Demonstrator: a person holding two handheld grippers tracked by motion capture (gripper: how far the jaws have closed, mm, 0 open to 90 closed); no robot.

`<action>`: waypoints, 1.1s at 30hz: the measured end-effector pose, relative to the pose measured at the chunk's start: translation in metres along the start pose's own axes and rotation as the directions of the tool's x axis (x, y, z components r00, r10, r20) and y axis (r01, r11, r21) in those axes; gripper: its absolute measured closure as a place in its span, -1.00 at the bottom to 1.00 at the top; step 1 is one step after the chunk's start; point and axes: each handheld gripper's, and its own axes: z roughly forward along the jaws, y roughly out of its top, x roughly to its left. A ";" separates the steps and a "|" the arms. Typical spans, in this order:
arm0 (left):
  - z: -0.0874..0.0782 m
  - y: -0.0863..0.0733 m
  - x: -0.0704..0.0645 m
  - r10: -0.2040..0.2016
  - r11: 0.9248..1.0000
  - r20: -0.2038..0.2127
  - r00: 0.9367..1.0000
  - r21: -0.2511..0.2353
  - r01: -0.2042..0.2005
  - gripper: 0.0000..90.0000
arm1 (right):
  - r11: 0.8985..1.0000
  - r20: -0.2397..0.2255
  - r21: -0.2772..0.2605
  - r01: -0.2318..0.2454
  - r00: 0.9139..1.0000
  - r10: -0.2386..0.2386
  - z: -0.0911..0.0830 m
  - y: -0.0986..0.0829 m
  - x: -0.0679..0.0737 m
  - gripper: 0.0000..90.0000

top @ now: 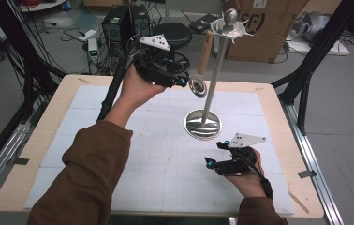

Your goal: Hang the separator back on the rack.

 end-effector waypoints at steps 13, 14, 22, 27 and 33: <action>-0.023 -0.015 -0.002 -0.001 1.000 -0.008 1.000 0.003 0.001 -0.42 | 1.000 -0.003 0.001 0.005 1.000 -0.005 0.001 0.001 0.002 -0.48; -0.025 -0.017 -0.002 -0.002 1.000 -0.009 1.000 0.004 0.002 -0.44 | 1.000 -0.003 0.001 0.005 1.000 -0.005 0.001 0.001 0.002 -0.48; -0.041 -0.031 -0.002 -0.012 1.000 -0.014 1.000 -0.008 0.012 -0.55 | 1.000 -0.008 0.006 0.007 1.000 -0.007 0.004 0.002 0.003 -0.48; -0.048 -0.041 -0.002 -0.029 0.999 -0.011 1.000 -0.018 0.029 -0.60 | 1.000 -0.007 0.000 0.007 1.000 -0.007 0.003 0.003 0.002 -0.48; -0.056 -0.052 -0.002 -0.034 0.999 -0.021 0.999 -0.012 0.034 -0.66 | 1.000 -0.005 0.004 0.007 1.000 -0.007 0.003 0.003 0.002 -0.48</action>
